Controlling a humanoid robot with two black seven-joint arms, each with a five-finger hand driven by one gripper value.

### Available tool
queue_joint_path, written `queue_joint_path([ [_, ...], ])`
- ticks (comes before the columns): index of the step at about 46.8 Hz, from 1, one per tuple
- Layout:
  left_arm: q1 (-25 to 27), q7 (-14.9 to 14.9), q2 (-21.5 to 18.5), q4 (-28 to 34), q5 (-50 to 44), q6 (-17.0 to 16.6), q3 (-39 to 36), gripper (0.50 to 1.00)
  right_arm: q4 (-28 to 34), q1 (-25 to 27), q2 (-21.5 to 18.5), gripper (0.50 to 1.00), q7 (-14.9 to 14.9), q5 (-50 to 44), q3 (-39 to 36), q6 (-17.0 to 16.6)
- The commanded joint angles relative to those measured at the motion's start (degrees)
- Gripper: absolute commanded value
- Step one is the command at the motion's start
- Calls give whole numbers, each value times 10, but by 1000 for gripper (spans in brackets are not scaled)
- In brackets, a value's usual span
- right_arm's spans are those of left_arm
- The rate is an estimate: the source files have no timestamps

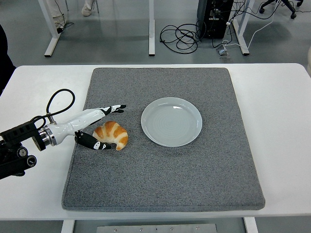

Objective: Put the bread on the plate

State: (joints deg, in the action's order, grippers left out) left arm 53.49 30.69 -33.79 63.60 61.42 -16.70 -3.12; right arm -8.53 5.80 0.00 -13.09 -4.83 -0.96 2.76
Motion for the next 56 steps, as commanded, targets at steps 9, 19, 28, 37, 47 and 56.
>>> queue_joint_path([
  [9,-9,10,24,-32,-13,-11,0,919,1,0,0,1000,0,0,0,0],
  [19,-11,22,29,-42,-13,-14,-6,777,2,0,0,1000,0,0,0,0],
  [28,-15,22,29,-44,-12,-14,-7,593,3,0,0,1000,0,0,0,0],
  [37,-7,16,26,-43,-16,-13,-5,500,3,0,0,1000,0,0,0,0],
  [47,0,14,22,-43,-33,-13,9,500,2,0,0,1000,0,0,0,0],
  [56,16,17,21,-42,-45,-9,5,500,2,0,0,1000,0,0,0,0],
])
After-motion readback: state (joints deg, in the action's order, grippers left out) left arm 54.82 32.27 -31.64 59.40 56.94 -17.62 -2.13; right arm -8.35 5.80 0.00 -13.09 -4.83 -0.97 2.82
